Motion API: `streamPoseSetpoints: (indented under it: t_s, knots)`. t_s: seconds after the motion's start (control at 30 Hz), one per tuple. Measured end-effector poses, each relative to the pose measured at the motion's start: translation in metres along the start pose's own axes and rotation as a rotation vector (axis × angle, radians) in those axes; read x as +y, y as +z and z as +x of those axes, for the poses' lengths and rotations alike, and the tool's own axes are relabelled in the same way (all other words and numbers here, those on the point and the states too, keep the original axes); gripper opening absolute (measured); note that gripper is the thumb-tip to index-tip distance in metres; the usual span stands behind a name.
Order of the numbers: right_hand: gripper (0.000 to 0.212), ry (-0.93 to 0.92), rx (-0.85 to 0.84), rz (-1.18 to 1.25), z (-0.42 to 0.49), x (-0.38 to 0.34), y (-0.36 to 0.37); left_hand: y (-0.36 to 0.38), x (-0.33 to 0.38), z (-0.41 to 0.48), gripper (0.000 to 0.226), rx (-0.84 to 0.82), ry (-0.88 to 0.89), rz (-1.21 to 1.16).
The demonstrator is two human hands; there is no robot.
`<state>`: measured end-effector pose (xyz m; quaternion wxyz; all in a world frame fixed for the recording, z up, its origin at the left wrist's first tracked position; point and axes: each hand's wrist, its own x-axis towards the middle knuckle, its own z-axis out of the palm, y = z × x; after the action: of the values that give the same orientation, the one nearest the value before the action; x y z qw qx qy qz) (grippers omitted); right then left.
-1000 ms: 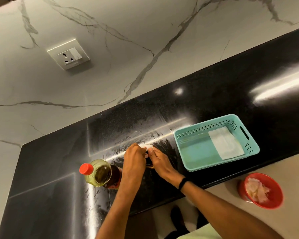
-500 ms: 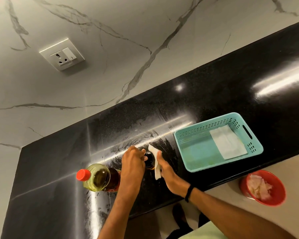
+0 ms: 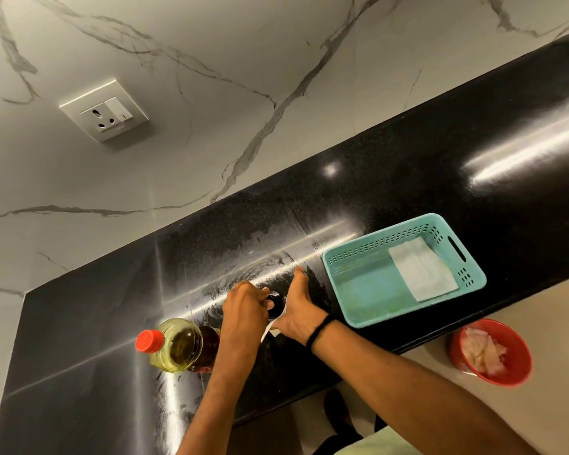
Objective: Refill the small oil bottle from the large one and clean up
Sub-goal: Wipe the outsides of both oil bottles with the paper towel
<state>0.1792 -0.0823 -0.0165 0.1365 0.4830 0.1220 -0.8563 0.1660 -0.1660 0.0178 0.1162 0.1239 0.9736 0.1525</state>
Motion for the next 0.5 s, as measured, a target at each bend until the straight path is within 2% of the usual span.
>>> streamPoseSetpoints:
  t_s: [0.1, 0.2, 0.37, 0.5]
  knots:
    - [0.083, -0.008, 0.001, 0.052, -0.007, 0.013, -0.003, -0.002, -0.002, -0.002, 0.012, 0.001, 0.024, -0.045]
    - [0.063, 0.002, -0.035, 0.171, -0.014, 0.007, -0.006, 0.000, -0.003, 0.001, 0.010, -0.032, -0.021, -0.082]
    - [0.078, 0.078, 0.022, 0.155, -0.026, -0.010, -0.001, 0.002, -0.003, -0.002, 0.010, -0.069, -0.019, -0.107]
    - [0.065, 0.150, -0.073, 0.247, -0.023, 0.002, -0.011, 0.026, -0.017, 0.006, 0.027, -0.036, -0.031, -0.090]
